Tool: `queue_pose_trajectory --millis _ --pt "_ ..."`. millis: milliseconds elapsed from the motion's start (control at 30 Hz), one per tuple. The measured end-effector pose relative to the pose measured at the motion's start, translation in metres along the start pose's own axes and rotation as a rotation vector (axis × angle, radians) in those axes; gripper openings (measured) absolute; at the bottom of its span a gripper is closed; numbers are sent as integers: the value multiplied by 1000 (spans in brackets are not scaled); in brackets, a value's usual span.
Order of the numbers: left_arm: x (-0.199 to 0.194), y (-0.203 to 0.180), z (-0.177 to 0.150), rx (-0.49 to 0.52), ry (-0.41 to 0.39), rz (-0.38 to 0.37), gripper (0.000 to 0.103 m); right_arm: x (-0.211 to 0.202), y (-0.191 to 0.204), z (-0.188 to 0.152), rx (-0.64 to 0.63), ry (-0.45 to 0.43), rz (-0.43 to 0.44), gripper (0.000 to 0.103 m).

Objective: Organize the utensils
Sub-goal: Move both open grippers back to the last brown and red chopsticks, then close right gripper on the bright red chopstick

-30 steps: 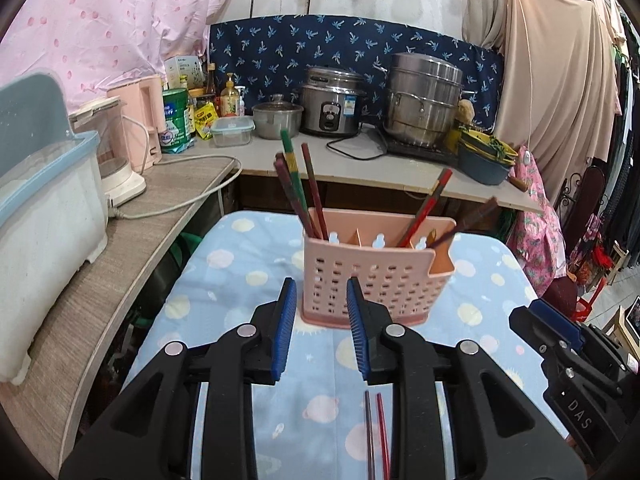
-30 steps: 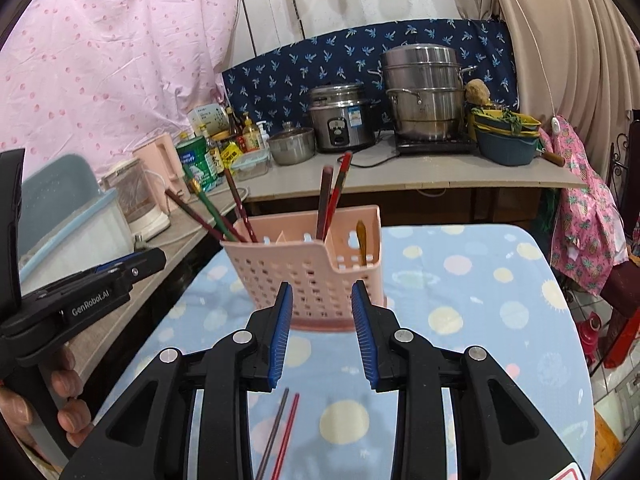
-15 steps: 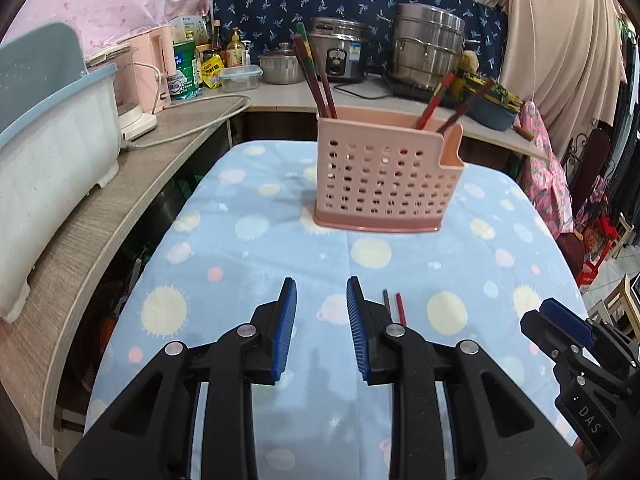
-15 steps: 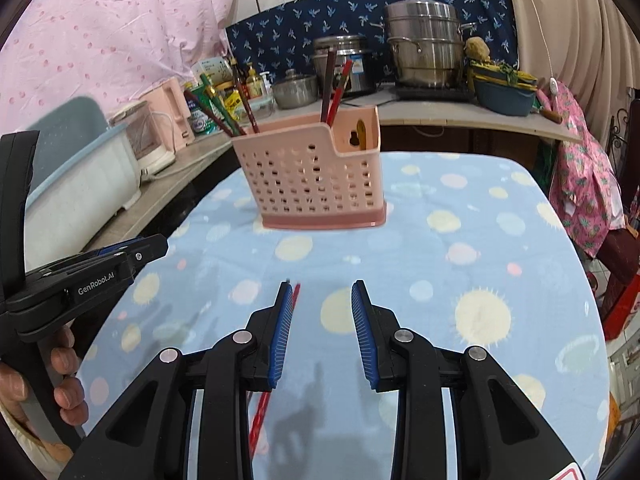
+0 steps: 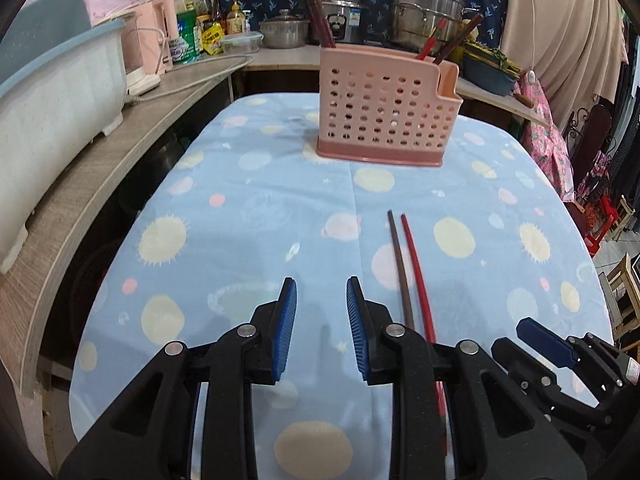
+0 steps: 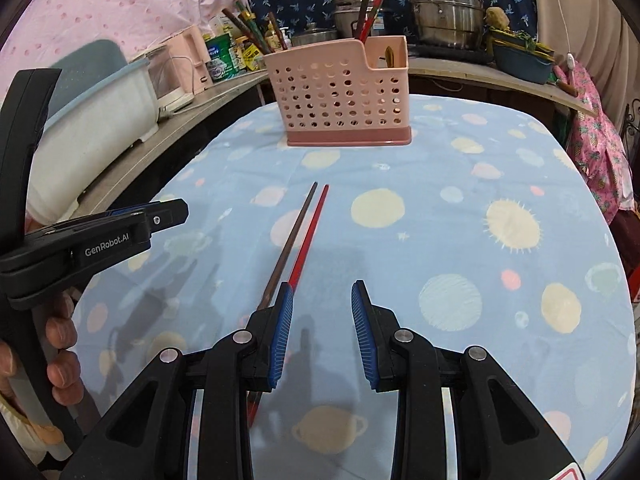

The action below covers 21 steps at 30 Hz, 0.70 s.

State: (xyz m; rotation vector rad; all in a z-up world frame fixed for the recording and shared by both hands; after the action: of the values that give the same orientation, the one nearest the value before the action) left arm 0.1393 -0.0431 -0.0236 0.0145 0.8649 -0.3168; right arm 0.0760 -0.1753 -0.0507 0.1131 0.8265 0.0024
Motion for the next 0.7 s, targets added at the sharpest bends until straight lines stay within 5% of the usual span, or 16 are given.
queue_pose_trajectory --millis 700 --pt "0 13 -39 -13 65 21 25 16 39 -40 -73 79 34 30"
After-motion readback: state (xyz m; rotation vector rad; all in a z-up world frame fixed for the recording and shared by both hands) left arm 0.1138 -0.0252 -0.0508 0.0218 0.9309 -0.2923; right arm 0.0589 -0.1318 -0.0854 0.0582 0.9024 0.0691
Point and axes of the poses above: each gripper's, at about its wrist camera, not at the fingertips, and x roughly the way its jaws point, y to its left, z to its top, the point moved 8 cm from there along x, roughly the way its jaws point, and after that the axes turned 5 degrees about -z, right-handed, at the moved point
